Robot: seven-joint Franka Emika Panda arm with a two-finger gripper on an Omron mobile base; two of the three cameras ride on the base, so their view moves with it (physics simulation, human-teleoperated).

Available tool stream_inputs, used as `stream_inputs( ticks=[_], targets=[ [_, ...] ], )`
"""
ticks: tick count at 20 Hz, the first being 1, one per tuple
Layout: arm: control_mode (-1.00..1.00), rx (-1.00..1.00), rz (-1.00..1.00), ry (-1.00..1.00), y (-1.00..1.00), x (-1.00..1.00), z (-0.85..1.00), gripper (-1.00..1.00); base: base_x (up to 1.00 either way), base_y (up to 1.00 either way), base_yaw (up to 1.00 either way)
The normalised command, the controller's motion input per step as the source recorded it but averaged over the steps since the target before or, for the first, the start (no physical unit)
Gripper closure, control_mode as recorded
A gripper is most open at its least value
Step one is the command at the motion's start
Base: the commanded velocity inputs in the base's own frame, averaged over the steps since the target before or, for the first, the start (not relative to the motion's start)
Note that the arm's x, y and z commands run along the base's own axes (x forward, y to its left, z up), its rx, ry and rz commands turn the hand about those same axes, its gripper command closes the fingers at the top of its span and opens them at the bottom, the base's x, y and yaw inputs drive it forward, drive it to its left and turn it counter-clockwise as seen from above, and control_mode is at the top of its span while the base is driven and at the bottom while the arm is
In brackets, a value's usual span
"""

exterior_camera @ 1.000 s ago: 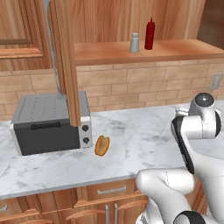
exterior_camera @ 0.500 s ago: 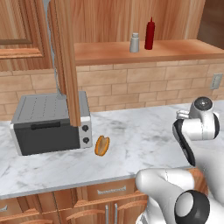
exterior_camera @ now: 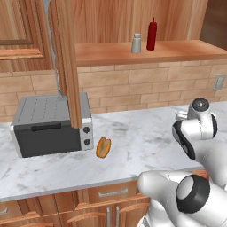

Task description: There are various items on the counter. Only move the condiments/shakers into the cabinet.

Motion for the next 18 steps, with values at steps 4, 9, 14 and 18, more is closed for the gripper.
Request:
stream_inputs(
  ticks=[4, 9, 14, 18],
  targets=[
    [-1.00, 0.00, 0.00, 0.00, -0.09, 0.26, -0.11, -1.00, 0.00, 0.00, 0.00],
    [-1.00, 0.00, 0.00, 0.00, -0.15, 0.26, -0.16, -1.00, 0.00, 0.00, 0.00],
    [-1.00, 0.00, 0.00, 0.00, -0.22, 0.19, -0.21, -1.00, 0.00, 0.00, 0.00],
    [-1.00, 0.00, 0.00, 0.00, -0.09, 0.18, -0.10, -1.00, 0.00, 0.00, 0.00]
  ],
)
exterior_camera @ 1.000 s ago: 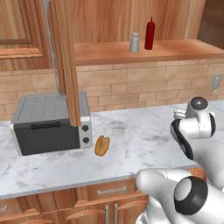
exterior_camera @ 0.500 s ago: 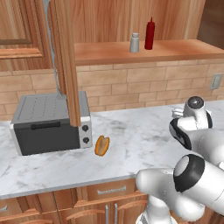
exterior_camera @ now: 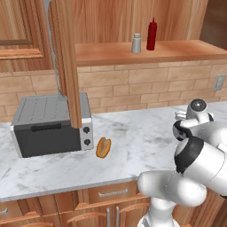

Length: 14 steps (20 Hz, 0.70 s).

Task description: There are various items on the counter. Only move the condiments/shakers into the cabinet.

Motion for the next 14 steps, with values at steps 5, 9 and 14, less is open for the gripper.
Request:
stream_inputs(
  ticks=[5, 9, 14],
  targets=[
    [-1.00, 0.00, 0.00, 0.00, -0.06, 0.18, -0.09, -1.00, 0.00, 0.00, 0.00],
    [-1.00, 0.00, 0.00, 0.00, 0.00, 0.20, -0.09, -1.00, 0.00, 0.00, 0.00],
    [-1.00, 0.00, 0.00, 0.00, 0.00, 0.20, -0.12, -1.00, 0.00, 0.00, 0.00]
  ],
)
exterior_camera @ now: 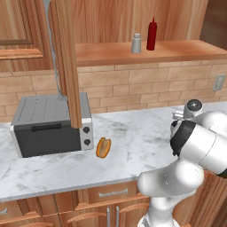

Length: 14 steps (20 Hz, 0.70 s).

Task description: There are various items on the counter. Only move the condiments/shakers into the cabinet.

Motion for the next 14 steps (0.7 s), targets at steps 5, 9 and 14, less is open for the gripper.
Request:
stream_inputs(
  ticks=[5, 9, 14],
  targets=[
    [-1.00, 0.00, 0.00, 0.00, -0.11, 0.13, -0.19, -1.00, 0.00, 0.00, 0.00],
    [-1.00, 0.00, 0.00, 0.00, -0.12, 0.15, -0.11, -1.00, 0.00, 0.00, 0.00],
    [-1.00, 0.00, 0.00, 0.00, -0.11, 0.17, -0.08, -1.00, 0.00, 0.00, 0.00]
  ],
)
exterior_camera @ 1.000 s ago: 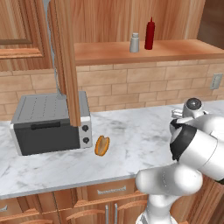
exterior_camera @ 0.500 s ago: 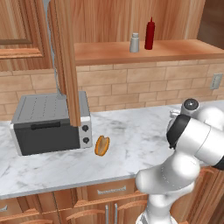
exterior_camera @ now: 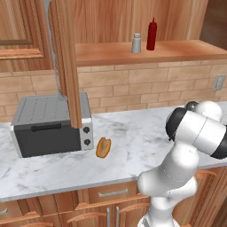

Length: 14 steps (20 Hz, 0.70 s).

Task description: There are various items on the counter. Only move the condiments/shakers into the cabinet.

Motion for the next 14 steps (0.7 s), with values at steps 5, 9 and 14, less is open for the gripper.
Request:
stream_inputs(
  ticks=[5, 9, 14],
  targets=[
    [-1.00, 0.00, 0.00, 0.00, -0.10, 0.19, -0.08, -1.00, 0.00, 0.00, 0.00],
    [-1.00, 0.00, 0.00, 0.00, -0.11, 0.24, -0.08, -1.00, 0.00, 0.00, 0.00],
    [-1.00, 0.00, 0.00, 0.00, -0.12, 0.23, -0.09, -1.00, 0.00, 0.00, 0.00]
  ],
)
